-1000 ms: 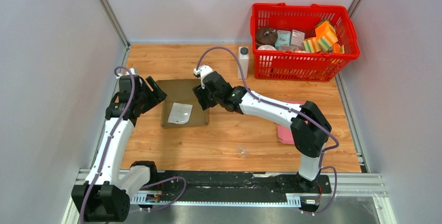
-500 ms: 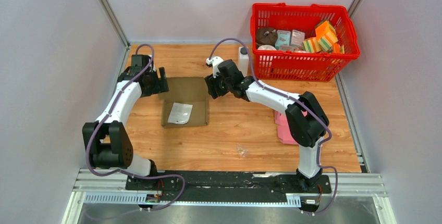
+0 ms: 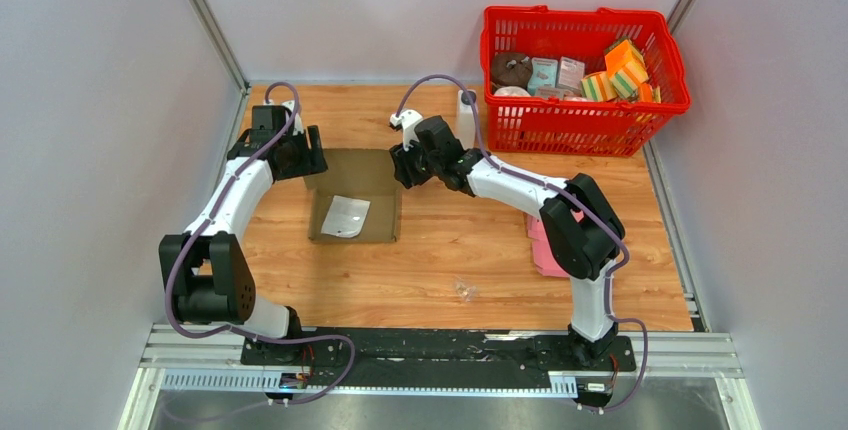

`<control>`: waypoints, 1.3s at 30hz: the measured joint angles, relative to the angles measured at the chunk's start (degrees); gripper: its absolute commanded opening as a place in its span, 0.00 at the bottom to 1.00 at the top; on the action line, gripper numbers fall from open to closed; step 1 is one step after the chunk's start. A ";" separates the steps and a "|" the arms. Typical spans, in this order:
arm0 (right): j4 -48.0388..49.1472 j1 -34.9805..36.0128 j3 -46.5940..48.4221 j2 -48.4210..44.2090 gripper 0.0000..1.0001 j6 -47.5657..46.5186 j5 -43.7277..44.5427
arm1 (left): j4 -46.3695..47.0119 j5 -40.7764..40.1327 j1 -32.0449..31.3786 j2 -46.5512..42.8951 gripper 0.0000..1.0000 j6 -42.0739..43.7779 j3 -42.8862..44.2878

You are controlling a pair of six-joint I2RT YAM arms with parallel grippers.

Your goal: Fold the paper box

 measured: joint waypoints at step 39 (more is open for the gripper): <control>-1.44 -2.01 2.12 -0.02 0.00 -5.68 0.04 | 1.07 6.03 0.07 0.59 0.63 2.62 0.44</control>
